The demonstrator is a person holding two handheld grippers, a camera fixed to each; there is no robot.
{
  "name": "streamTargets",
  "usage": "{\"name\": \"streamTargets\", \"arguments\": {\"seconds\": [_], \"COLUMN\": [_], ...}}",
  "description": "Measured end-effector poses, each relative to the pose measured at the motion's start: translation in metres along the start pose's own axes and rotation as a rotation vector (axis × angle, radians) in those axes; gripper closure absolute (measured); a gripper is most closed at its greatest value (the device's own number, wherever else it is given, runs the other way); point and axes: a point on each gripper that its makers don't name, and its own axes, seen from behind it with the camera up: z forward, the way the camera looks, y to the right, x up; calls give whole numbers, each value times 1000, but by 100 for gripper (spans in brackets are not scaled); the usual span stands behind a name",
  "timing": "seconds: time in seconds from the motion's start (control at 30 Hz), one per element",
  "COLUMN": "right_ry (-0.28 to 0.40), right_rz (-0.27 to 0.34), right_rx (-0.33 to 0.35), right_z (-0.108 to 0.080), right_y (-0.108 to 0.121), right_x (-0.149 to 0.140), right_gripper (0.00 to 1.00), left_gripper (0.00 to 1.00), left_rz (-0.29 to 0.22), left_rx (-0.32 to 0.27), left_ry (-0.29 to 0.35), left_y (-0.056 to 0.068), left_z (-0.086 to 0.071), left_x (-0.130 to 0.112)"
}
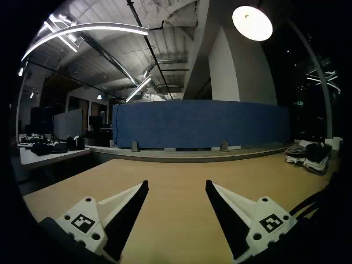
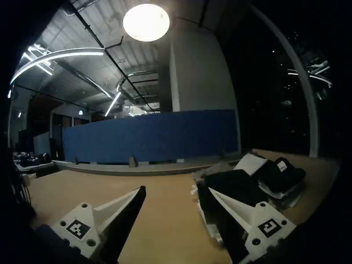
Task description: Fold towel
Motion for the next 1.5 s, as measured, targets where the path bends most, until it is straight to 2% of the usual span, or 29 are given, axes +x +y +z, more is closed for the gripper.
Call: {"name": "streamTargets", "arguments": {"seconds": [0.2, 0.5, 1.0, 1.5], "right_ry": [-10, -10, -20, -20], "right_rz": [32, 24, -83, -88], "right_rx": [-5, -12, 8, -7], "right_z": [1, 3, 0, 1], "right_y": [7, 9, -15, -14], "right_x": [-13, -18, -29, -25], "right_gripper": [0, 0, 0, 0], "left_gripper": [4, 4, 4, 4], "left_rz": [0, 0, 0, 0], "left_rx": [0, 0, 0, 0], "left_ry": [0, 0, 0, 0], "left_y": [0, 0, 0, 0], "left_z": [0, 1, 1, 1], "left_x": [0, 0, 0, 0]}}
